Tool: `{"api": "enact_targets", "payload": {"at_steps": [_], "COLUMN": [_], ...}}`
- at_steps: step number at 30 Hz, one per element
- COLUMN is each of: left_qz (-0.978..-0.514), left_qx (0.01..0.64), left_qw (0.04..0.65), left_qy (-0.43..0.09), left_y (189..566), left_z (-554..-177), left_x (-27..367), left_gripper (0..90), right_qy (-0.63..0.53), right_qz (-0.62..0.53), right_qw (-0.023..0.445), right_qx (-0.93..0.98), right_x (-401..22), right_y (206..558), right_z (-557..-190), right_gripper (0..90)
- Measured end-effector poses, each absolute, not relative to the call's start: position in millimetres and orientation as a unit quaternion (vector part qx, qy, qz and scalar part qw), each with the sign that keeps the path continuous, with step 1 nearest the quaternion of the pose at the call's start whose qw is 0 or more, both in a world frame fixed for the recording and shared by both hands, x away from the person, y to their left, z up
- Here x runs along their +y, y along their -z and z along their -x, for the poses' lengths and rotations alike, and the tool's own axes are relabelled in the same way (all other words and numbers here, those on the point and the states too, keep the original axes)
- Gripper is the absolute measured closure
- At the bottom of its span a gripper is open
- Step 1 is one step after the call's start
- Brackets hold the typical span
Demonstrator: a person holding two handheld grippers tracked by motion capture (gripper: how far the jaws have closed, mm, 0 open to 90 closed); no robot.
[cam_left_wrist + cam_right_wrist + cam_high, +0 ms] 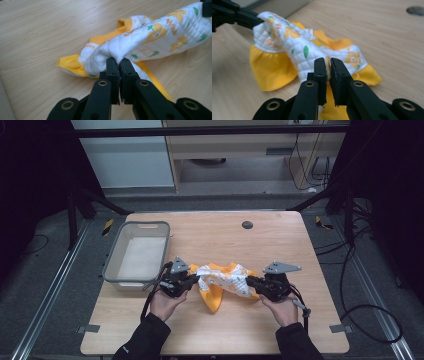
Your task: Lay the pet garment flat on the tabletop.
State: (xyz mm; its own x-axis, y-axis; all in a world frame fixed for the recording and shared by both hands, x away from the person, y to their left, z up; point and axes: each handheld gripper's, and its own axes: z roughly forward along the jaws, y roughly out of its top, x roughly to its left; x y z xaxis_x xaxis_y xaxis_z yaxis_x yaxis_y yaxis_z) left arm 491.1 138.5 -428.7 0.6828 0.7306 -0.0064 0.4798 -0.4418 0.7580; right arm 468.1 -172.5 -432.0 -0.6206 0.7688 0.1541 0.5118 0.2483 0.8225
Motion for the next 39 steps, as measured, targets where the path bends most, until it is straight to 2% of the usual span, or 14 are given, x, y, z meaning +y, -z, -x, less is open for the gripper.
{"api": "enact_targets", "payload": {"at_steps": [6, 10, 13, 16, 20, 29, 39], "left_qz": [-0.838, -0.832, -0.829, -0.83, -0.826, -0.819, -0.818], "left_qx": [0.381, 0.388, 0.379, 0.377, 0.376, 0.374, 0.374], "left_qw": [0.352, 0.356, 0.368, 0.37, 0.379, 0.396, 0.404], "left_qy": [-0.169, -0.174, -0.182, -0.182, -0.181, -0.179, -0.165], "left_y": [454.1, 457.2, 451.4, 450.9, 451.1, 457.2, 471.0], "left_z": [-507.3, -507.3, -498.2, -492.0, -474.9, -448.0, -441.7], "left_x": [131.4, 134.2, 138.6, 141.8, 152.1, 148.4, 129.0], "left_gripper": [81.1, 68.2, 62.0, 59.4, 49.7, 45.6, 39.8], "right_qy": [-0.401, -0.398, -0.426, -0.436, -0.447, -0.455, -0.434], "right_qz": [-0.435, -0.437, -0.423, -0.416, -0.401, -0.387, -0.359], "right_qw": [0.181, 0.187, 0.202, 0.207, 0.214, 0.201, 0.178], "right_qx": [0.785, 0.785, 0.774, 0.771, 0.77, 0.776, 0.807], "right_x": [-168.6, -170.7, -178.2, -182.6, -191.7, -194.2, -177.7], "right_y": [460.7, 465.5, 454.6, 450.1, 446.8, 454.8, 476.2], "right_z": [-492.4, -492.8, -482.1, -475.5, -454.2, -426.4, -418.1], "right_gripper": [80.7, 79.1, 76.4, 74.2, 67.6, 56.2, 54.1]}}
